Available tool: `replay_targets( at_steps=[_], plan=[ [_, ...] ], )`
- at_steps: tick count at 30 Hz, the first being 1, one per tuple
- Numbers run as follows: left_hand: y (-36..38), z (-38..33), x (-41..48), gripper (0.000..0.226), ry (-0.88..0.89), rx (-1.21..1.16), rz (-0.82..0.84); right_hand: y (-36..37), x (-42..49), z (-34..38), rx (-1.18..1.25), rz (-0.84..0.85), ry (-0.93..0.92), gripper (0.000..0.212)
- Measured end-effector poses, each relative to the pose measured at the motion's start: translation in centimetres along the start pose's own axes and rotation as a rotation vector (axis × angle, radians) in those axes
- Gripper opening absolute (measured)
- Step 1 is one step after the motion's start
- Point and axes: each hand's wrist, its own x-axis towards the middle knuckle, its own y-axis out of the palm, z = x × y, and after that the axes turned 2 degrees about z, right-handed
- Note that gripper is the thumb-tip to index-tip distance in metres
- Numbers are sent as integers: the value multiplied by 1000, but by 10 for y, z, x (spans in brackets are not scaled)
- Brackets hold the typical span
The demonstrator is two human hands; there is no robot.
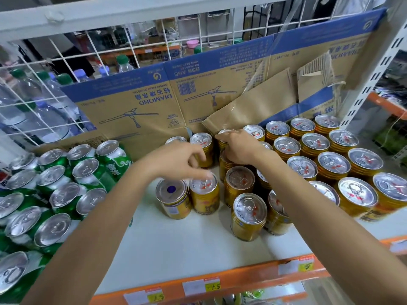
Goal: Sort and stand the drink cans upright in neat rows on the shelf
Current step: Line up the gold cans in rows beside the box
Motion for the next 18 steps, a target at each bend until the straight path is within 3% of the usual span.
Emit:
replay_targets(
  at_steps=[2, 4, 8, 14, 18],
  plan=[
    [-6, 11, 18, 43, -27, 1, -211, -4, 0, 1, -12, 8, 1, 49],
    [-4, 19, 38, 51, -76, 91, -307, -9, 2, 1, 8, 10, 23, 37],
    [13, 21, 63, 68, -160, 284, -293, -13, 9, 1, 76, -39, 68, 25],
    [12, 22, 70, 67, -175, 222, -252, -5, 22, -6, 8, -123, 96, 32],
    [13, 17, 66, 51, -152, 271, -224, -9, 22, -8, 3, -37, 82, 35]
  ],
)
